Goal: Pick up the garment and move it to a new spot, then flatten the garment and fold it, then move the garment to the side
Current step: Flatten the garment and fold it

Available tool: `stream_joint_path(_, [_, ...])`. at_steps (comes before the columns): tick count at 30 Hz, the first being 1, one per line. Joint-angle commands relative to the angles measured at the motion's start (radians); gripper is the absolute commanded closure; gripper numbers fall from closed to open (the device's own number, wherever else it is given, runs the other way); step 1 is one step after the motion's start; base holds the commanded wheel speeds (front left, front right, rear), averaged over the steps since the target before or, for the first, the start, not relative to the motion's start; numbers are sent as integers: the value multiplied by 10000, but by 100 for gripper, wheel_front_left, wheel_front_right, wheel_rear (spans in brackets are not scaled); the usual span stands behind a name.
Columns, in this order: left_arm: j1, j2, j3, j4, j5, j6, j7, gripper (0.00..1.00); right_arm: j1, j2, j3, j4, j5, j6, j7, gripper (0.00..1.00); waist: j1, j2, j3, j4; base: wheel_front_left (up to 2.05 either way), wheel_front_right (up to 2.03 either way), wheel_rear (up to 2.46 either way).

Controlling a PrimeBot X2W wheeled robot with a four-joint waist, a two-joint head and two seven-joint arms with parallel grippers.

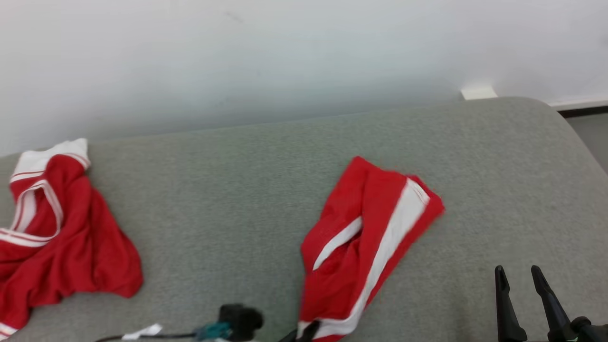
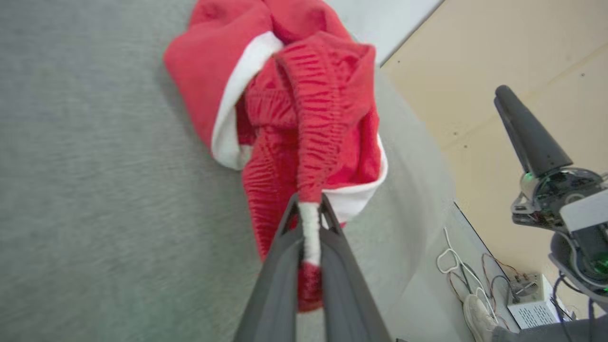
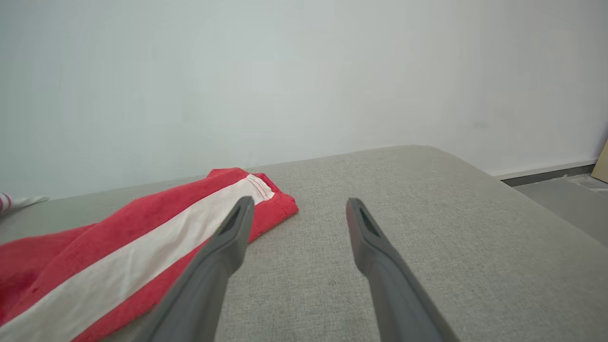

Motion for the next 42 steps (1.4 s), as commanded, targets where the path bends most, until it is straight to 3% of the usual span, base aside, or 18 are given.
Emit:
stream_joint_path(1, [324,214,114,11,65,183,-180,100,154,-17,-40,-19,-62,-29,10,0,1,0,-154,308,0,0,0])
stream_joint_path(7, [1531,972,1000,385,-478,712,-1056,100,332,-14,-106,20,-37,-29,10,0,1,0,-462,765,0,0,0])
stream_joint_path(11, [1828,1524,1417,1113,-159,875,-1328,100,520,-21,-80,47,-51,-29,10,0,1,0,-669,1045,0,0,0])
stream_joint_path(14, [1903,1668,1509,1664,0,718,-1399,100,581,-18,-105,32,-65,-28,10,0,1,0,-723,1174,0,0,0])
stream_joint_path(15, [1892,1664,1500,1807,71,639,-1410,93,593,-18,-108,36,-79,-29,10,0,1,0,-739,1199,0,0,0])
stream_joint_path(16, [1892,1664,1500,1807,71,639,-1410,93,593,-18,-108,36,-79,-29,10,0,1,0,-739,1199,0,0,0])
stream_joint_path(17, [1897,1521,1703,1975,-38,521,-1450,10,611,-17,-127,33,-108,-29,10,0,1,0,-769,1253,0,0,0])
stream_joint_path(18, [1914,1477,1809,2017,-87,478,-1466,0,617,-18,-137,25,-123,-29,10,0,1,0,-782,1272,0,0,0])
stream_joint_path(22, [2033,1445,2086,2005,-231,376,-1467,0,674,-17,-157,-19,-165,-29,10,0,1,0,-816,1316,0,0,0])
stream_joint_path(27, [2400,1987,2084,1359,-391,118,-1078,0,809,-17,-282,-82,-256,-29,10,0,1,0,-843,1399,0,0,0])
stream_joint_path(35, [2265,3597,2489,-1330,-47,1316,-140,0,787,-17,-274,-115,-359,-29,10,0,1,0,-787,1422,0,0,0])
stream_joint_path(38, [1761,3480,2278,-2589,511,1590,-25,0,625,-20,-137,-82,-398,-29,10,0,1,0,-714,1264,0,0,0])
stream_joint_path(42, [659,2618,1449,-3138,1318,1365,458,0,455,-18,-23,-66,-407,-29,10,0,1,0,-532,996,0,0,0])
